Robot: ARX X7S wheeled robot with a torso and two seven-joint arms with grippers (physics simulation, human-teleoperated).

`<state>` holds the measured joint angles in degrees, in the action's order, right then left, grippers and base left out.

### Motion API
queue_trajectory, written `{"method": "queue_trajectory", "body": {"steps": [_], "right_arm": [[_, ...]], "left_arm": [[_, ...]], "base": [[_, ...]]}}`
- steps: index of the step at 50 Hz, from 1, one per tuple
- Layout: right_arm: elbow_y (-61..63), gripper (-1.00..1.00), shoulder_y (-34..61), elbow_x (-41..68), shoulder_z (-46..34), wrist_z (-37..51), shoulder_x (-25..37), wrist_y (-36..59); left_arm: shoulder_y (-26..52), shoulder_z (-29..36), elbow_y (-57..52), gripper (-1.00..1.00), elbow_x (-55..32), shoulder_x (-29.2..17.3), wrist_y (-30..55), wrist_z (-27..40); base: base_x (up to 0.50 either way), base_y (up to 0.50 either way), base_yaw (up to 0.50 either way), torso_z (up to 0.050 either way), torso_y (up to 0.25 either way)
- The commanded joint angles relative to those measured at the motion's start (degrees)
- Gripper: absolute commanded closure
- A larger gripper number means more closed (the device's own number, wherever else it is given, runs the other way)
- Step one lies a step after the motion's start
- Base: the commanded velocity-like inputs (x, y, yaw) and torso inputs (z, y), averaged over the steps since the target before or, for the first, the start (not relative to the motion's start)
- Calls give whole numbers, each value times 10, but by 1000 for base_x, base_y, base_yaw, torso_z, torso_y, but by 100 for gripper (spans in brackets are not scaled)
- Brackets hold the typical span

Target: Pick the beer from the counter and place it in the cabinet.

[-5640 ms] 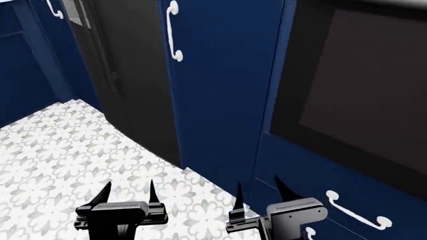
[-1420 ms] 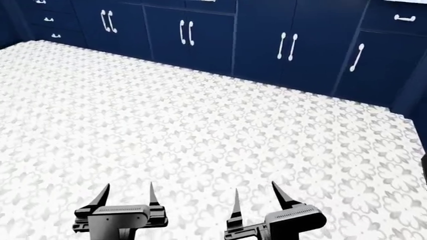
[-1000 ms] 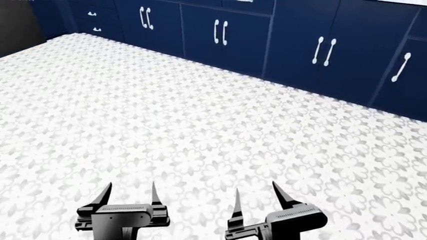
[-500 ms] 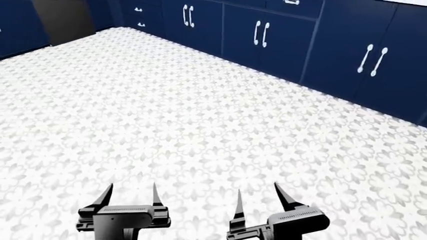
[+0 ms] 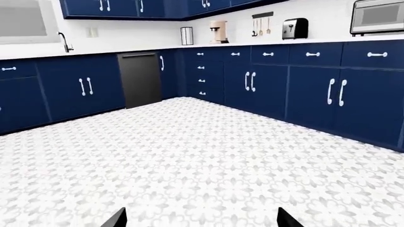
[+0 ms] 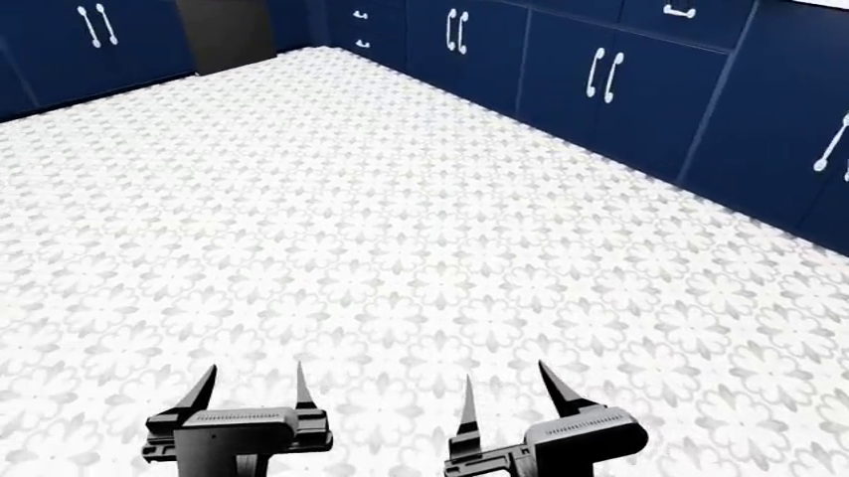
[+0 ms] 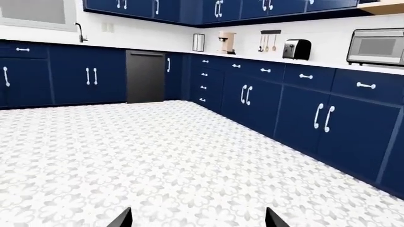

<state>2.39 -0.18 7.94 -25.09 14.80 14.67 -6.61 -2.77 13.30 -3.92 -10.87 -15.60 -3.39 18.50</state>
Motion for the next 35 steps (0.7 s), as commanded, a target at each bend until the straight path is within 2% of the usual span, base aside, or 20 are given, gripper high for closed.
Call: {"method": "queue_trajectory", "body": {"steps": [1, 35], "right_arm": [[-4, -100, 2, 1, -4, 1, 0, -2], [-25, -100, 7, 11, -7, 4, 3, -15]], "left_arm": [[0, 0, 4, -100, -3, -2, -4, 2], [10, 11, 17, -100, -2, -3, -3, 7]], "base": [[0, 0, 500, 0, 0], [0, 0, 500, 0, 0]]}}
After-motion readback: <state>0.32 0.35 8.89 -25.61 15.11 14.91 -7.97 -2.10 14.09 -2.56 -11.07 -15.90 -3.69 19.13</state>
